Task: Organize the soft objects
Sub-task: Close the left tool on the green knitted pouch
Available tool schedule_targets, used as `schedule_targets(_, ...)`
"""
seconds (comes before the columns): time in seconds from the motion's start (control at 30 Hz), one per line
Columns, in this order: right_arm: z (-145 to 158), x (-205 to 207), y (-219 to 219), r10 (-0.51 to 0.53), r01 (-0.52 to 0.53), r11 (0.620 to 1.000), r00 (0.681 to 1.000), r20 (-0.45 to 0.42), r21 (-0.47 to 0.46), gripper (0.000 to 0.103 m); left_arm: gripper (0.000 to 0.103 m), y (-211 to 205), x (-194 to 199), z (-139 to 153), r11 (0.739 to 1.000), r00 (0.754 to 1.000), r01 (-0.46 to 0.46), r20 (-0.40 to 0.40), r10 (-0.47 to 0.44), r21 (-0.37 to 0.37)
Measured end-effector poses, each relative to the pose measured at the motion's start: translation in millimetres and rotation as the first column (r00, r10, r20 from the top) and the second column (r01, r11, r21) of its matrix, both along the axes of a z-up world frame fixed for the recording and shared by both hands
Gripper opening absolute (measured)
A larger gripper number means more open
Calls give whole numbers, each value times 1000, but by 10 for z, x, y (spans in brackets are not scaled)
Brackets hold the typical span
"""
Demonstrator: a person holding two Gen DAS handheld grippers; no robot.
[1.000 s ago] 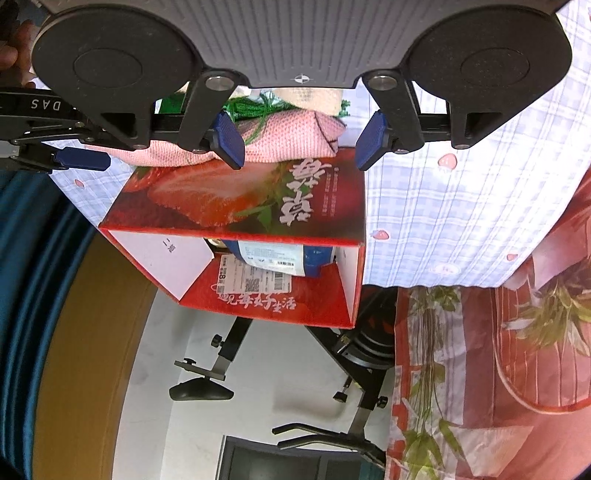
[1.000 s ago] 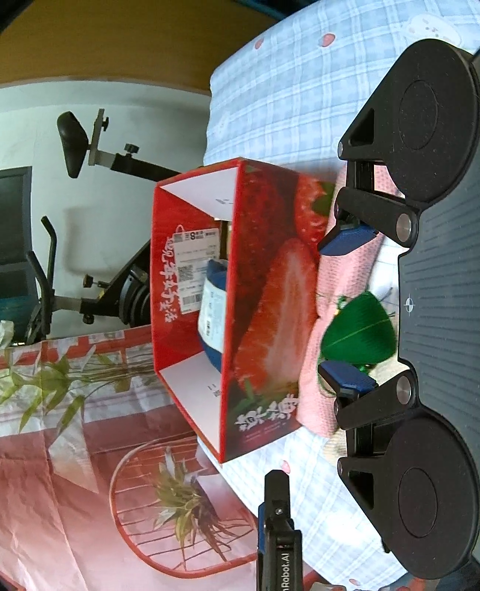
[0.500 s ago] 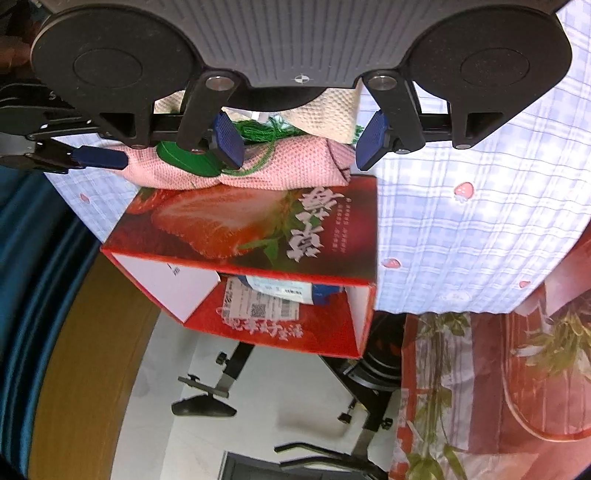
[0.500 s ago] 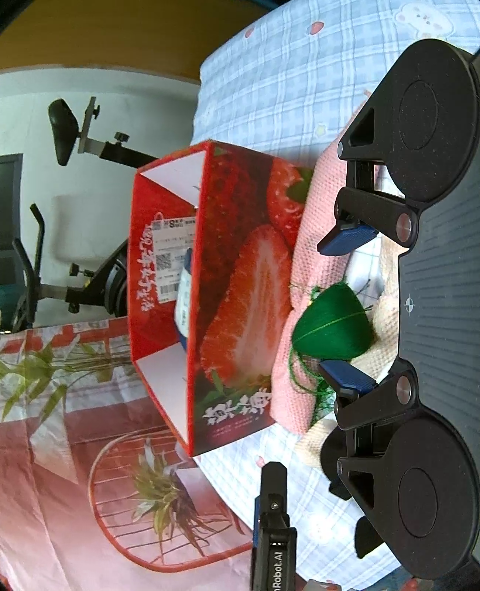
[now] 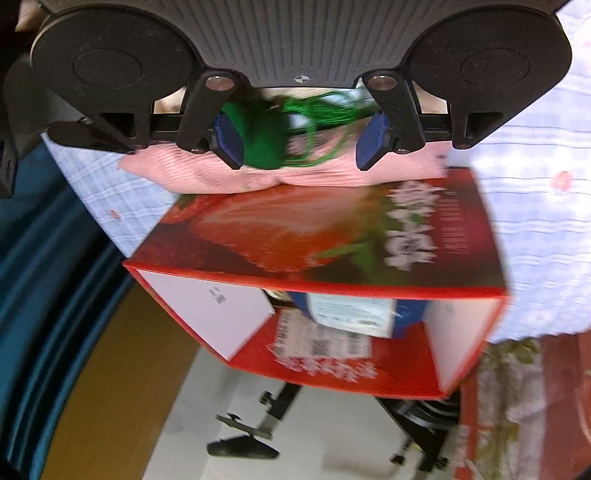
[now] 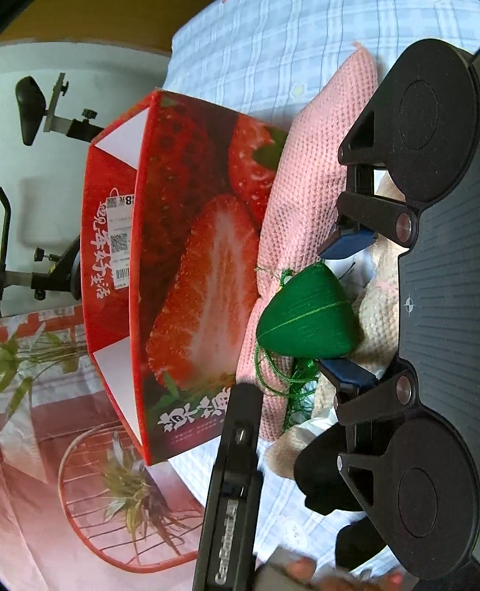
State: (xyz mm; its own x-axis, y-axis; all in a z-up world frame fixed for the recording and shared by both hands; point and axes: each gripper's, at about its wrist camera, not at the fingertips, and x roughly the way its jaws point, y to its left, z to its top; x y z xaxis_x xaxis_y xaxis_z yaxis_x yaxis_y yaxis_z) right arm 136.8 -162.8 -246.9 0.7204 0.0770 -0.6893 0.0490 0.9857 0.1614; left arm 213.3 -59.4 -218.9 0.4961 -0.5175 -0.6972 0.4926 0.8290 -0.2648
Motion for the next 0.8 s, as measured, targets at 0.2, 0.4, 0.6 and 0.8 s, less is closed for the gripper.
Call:
schedule_targets(0.2, -43, 84, -9, 32, -32, 999, 999, -2, 4, 53, 69, -242, 114, -187, 999, 997, 32, -67, -33, -13)
schedule_targets(0.4, -85, 126, -42, 26, -25, 999, 1000, -15, 28, 52, 66, -262, 154, -307, 997, 991, 39, -127, -46, -62)
schedule_targets(0.6, -27, 112, -3, 30, -30, 999, 1000, 5, 35, 50, 60, -213, 117, -223, 993, 991, 43, -122, -57, -112)
schedule_targets(0.8, 150, 61, 48, 41, -42, 999, 998, 53, 12, 50, 60, -143, 33, 1, 990, 996, 47, -64, -56, -134)
